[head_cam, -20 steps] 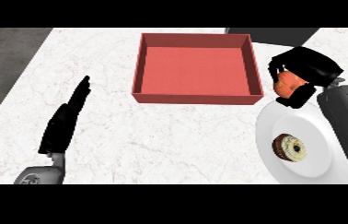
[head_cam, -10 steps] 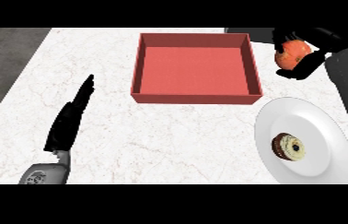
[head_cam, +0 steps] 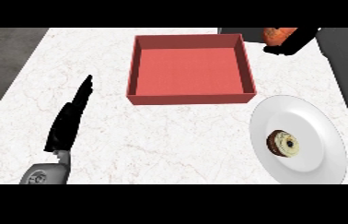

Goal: Pick the squash from the plate and place it in the cardboard box

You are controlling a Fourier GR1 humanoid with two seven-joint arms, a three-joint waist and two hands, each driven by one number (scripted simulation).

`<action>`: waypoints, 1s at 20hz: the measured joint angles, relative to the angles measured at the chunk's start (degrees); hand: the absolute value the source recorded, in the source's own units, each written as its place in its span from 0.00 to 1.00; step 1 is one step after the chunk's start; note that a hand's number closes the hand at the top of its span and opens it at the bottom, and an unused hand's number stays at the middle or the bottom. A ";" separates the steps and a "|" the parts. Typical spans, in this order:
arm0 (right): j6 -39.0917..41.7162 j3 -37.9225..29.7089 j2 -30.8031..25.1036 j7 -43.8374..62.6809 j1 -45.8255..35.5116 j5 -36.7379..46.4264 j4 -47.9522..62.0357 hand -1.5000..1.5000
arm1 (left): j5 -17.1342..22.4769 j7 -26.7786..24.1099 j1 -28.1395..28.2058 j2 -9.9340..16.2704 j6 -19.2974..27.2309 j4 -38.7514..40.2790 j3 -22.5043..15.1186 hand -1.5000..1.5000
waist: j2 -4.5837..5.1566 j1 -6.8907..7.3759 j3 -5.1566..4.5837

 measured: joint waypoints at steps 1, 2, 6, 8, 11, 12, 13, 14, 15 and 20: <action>0.62 0.10 0.26 0.19 -1.02 -0.74 0.54 1.00 | -0.23 -0.03 0.21 -0.13 0.19 0.00 -0.16 0.50 | -0.09 -0.22 -0.01; 1.06 0.40 0.91 0.58 -1.98 -1.31 0.93 1.00 | -0.16 -0.19 0.48 0.09 0.17 0.12 0.15 0.50 | -0.23 -0.52 -0.03; 2.10 1.44 3.18 1.18 -5.71 -3.04 2.95 1.00 | -0.44 0.18 1.20 -0.43 0.66 -0.42 -0.09 0.50 | -0.56 -1.35 -0.08; 2.44 2.07 3.96 1.53 -7.52 -3.40 4.19 1.00 | 0.26 0.12 1.57 0.31 0.16 -0.36 0.91 0.50 | -0.64 -1.66 -0.11; 2.70 2.93 6.53 3.08 -11.06 -3.67 6.06 1.00 | 0.35 0.53 1.14 0.48 0.14 -0.50 1.30 0.50 | -0.74 -2.01 -0.14; 2.56 3.32 7.37 3.25 -11.82 -3.56 6.75 1.00 | 0.31 0.45 1.02 0.47 0.26 -0.27 1.44 0.50 | -0.73 -2.11 -0.15; 2.39 3.85 8.49 3.55 -12.40 -3.35 7.38 1.00 | 0.19 -0.11 1.32 0.24 0.45 0.05 1.40 0.50 | -0.74 -2.21 -0.16; 2.27 4.16 9.14 3.72 -13.07 -3.22 8.18 1.00 | -0.07 0.23 1.39 0.21 0.51 -0.60 1.14 0.50 | -0.72 -2.15 -0.16; 2.11 4.55 10.45 4.11 -13.61 -3.14 8.57 1.00 | 0.18 0.30 1.93 0.46 0.22 -0.94 1.34 0.50 | -0.82 -2.29 -0.16; 0.94 7.19 16.43 5.76 -15.24 -1.37 11.00 1.00 | 0.66 0.27 2.42 1.32 -0.30 -1.10 2.44 0.50 | -1.00 -2.98 -0.18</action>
